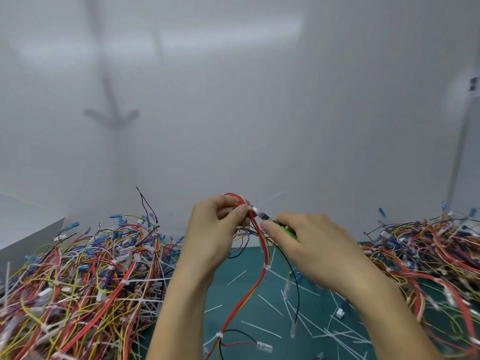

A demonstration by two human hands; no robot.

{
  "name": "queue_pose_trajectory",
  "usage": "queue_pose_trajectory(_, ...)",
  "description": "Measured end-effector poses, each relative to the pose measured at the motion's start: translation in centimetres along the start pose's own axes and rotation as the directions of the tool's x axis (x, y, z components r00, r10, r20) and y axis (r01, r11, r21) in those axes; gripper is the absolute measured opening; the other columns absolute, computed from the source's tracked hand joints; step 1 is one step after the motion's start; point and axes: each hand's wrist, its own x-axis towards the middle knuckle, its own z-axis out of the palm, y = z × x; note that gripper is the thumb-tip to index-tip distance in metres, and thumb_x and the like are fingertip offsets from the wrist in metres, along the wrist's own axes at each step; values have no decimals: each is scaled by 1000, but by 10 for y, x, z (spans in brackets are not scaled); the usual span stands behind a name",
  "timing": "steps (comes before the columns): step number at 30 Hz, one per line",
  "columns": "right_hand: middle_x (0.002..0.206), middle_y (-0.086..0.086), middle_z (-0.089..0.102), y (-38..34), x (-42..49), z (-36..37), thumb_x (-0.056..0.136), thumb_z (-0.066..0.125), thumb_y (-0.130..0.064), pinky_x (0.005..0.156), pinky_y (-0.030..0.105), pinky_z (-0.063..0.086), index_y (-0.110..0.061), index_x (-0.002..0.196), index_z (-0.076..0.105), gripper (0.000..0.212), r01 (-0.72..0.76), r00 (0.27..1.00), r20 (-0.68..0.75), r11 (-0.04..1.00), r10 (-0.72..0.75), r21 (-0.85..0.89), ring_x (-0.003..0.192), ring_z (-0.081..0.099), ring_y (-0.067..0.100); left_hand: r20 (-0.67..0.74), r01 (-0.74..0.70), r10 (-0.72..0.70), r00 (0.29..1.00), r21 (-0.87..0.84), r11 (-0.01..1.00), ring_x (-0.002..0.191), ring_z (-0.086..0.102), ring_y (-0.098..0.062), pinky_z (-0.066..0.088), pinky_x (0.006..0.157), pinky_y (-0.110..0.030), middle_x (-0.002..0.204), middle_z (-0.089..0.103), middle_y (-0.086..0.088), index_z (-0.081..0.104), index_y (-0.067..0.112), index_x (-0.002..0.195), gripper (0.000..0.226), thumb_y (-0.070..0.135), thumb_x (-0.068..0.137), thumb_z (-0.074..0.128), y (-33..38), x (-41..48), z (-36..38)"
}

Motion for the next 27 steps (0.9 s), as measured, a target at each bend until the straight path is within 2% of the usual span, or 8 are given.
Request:
queue_pose_trajectory(8, 65, -3, 52, 2, 1, 0, 91, 25, -70, 53, 31, 33, -24, 77, 49, 54, 8, 1000, -12, 1000, -7, 11, 67, 51, 15, 5, -18, 18, 1000, 7, 1000, 62, 66, -4, 44, 55, -10, 70, 75, -1, 72, 10, 88, 9, 8, 92, 64, 0, 1, -1)
queue_pose_trajectory(16, 61, -1, 48, 2, 2, 1, 89, 26, -69, 56, 37, 34, -21, 70, 47, 56, 10, 1000, 10, 997, -10, 73, 64, 46, 19, 14, -59, 59, 998, 22, 998, 68, 69, -8, 53, 66, -17, 76, 76, -3, 71, 12, 88, 10, 7, 92, 64, 1, 1, -1)
queue_pose_trajectory(21, 59, 0, 45, 3, 3, 2, 91, 29, -68, 56, 38, 33, -20, 67, 44, 56, 13, 1000, 20, 995, -15, 102, 61, 44, 20, 19, -65, 64, 998, 36, 997, 69, 69, -8, 48, 63, -14, 77, 76, -2, 72, 13, 89, 10, 7, 92, 64, 0, 2, -1)
queue_pose_trajectory(27, 58, 2, 45, 5, 3, 3, 92, 30, -67, 53, 37, 30, -20, 65, 43, 56, 23, 1000, 13, 993, -24, 113, 59, 43, 19, 14, -71, 70, 997, 34, 997, 71, 71, -8, 50, 65, -14, 78, 77, 0, 72, 17, 88, 14, 6, 92, 64, 0, 2, 0)
